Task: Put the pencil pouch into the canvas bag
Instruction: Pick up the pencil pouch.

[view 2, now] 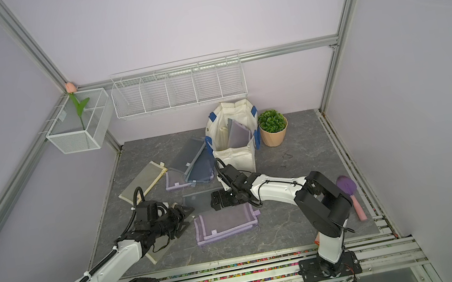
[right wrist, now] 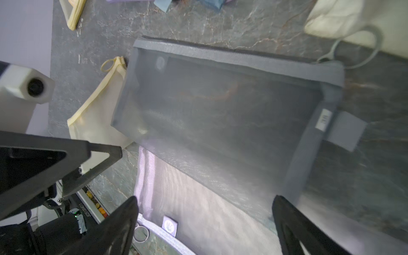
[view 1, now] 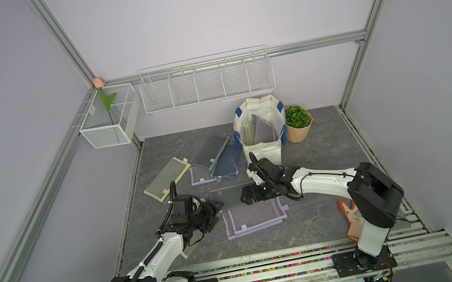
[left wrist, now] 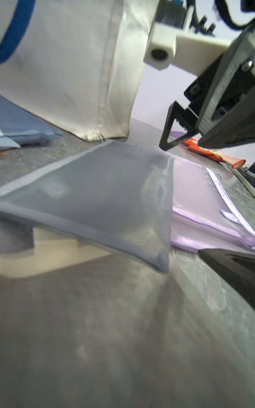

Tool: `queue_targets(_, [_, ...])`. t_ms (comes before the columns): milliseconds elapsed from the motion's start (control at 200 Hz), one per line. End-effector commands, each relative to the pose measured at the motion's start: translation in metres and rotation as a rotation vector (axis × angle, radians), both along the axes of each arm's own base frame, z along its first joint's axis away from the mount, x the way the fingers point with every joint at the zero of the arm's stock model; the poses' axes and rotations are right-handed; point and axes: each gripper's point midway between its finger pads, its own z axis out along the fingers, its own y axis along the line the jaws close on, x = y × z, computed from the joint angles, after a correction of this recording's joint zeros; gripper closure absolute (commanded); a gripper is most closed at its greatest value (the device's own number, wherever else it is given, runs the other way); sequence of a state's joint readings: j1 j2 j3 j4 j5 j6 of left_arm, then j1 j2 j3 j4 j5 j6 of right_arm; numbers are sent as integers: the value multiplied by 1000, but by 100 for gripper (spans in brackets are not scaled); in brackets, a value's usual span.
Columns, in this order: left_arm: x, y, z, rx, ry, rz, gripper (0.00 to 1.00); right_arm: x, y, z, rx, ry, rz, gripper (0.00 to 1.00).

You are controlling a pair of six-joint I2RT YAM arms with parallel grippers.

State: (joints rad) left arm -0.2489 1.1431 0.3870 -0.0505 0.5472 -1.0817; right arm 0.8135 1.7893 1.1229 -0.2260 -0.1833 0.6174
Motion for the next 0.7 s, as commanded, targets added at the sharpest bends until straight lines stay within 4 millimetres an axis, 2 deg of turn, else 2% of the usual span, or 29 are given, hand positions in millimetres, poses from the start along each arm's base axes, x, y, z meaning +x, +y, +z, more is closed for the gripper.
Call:
queue_targets(0, [22, -4, 11, -59, -54, 55, 30, 3, 15, -1, 35, -14, 34, 3])
queue_targets(255, [39, -7, 4, -86, -43, 91, 32, -7, 15, -23, 17, 26, 40, 3])
queue_targets(465, [27, -2, -7, -36, -18, 113, 34, -12, 17, -28, 11, 36, 54, 3])
queue_targets(695, [46, -7, -17, -46, -47, 119, 43, -17, 16, -33, 3, 49, 59, 2])
